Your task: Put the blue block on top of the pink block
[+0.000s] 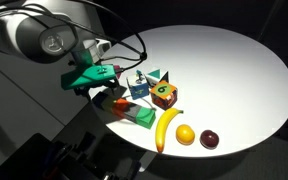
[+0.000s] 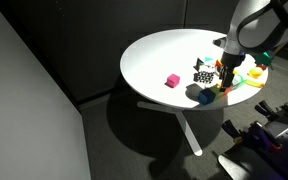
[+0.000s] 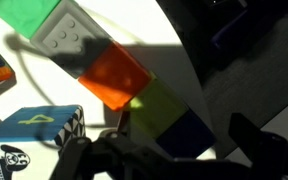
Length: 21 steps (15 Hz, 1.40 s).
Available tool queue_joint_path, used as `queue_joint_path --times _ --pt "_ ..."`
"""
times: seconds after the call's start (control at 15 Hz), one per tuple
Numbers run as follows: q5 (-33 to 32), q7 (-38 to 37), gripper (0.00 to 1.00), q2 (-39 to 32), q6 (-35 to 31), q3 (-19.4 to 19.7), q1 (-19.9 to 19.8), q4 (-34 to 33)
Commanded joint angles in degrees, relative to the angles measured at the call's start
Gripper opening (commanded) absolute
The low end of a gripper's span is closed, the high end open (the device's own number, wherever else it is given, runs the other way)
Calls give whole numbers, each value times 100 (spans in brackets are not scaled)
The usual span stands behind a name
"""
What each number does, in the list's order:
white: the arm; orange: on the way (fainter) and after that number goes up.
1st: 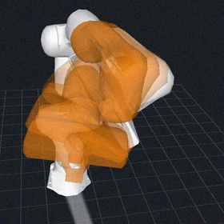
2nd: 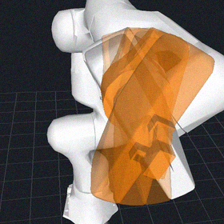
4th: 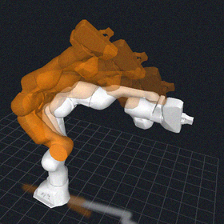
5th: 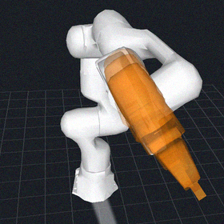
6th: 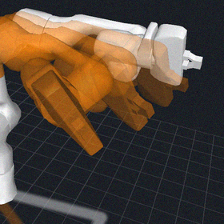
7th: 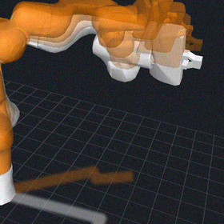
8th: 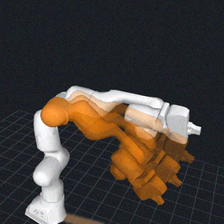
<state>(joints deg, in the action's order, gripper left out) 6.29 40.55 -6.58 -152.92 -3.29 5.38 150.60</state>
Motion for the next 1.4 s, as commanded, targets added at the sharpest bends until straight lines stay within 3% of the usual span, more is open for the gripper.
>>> queue_joint_path --times 0.0,1.33 --pt "-109 547 100 -194 -209 -252 -194 -173" --pt "-1306 2788 100 -430 -241 -469 -332 -255"
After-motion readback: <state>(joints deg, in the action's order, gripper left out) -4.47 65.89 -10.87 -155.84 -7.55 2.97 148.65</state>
